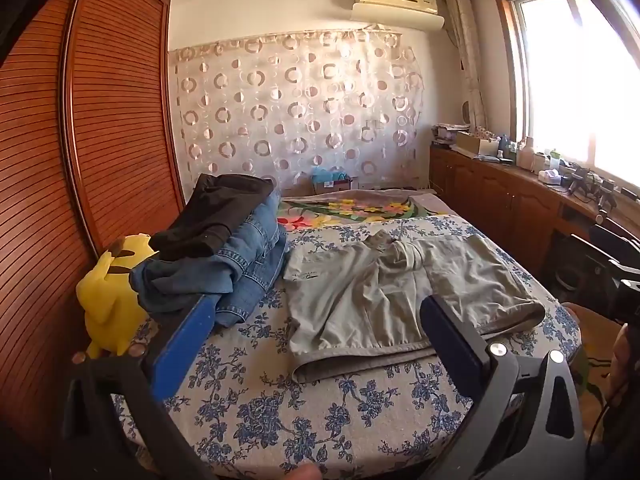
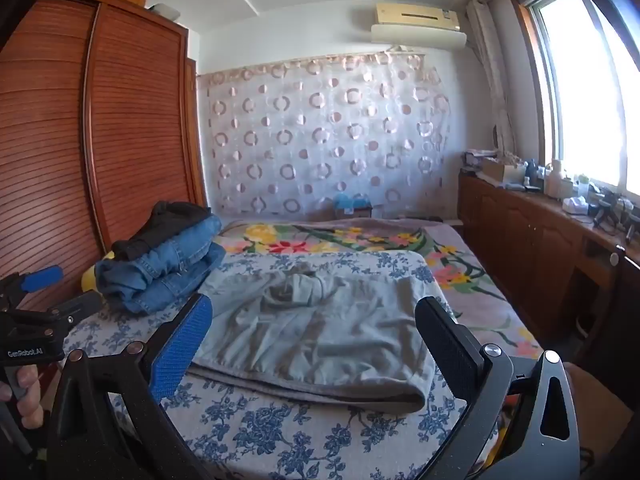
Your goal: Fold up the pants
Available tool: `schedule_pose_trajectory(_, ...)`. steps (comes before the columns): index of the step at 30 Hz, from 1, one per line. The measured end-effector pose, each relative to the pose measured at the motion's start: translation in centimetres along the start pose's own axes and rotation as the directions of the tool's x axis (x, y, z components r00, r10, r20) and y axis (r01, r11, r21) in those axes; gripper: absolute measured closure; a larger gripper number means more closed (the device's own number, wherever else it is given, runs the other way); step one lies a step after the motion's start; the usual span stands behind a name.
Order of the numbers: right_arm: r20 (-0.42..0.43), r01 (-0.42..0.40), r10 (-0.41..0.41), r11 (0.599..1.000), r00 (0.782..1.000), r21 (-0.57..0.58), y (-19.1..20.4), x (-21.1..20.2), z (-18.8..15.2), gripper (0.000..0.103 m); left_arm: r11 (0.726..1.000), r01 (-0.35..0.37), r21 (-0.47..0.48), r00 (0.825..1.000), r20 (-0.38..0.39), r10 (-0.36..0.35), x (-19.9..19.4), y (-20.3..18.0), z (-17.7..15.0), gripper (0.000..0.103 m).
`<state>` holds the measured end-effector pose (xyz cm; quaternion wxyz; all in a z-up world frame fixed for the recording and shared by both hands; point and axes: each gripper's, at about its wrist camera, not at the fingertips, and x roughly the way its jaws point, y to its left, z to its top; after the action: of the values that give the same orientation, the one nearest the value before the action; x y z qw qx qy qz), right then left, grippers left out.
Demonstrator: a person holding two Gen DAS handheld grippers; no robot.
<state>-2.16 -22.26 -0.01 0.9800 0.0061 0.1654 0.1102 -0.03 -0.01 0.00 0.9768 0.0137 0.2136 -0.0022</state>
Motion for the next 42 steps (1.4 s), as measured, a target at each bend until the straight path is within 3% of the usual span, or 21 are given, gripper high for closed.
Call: schedule_pose_trajectory(42,-0.007,0.0,0.0,1.0,1.0,-0.005,0.48,-0.45,-0.01,0.0,1.0,-0.005,0.006,1.0,-0.005,0.005,-0.22,0.05,-0.4,0.0)
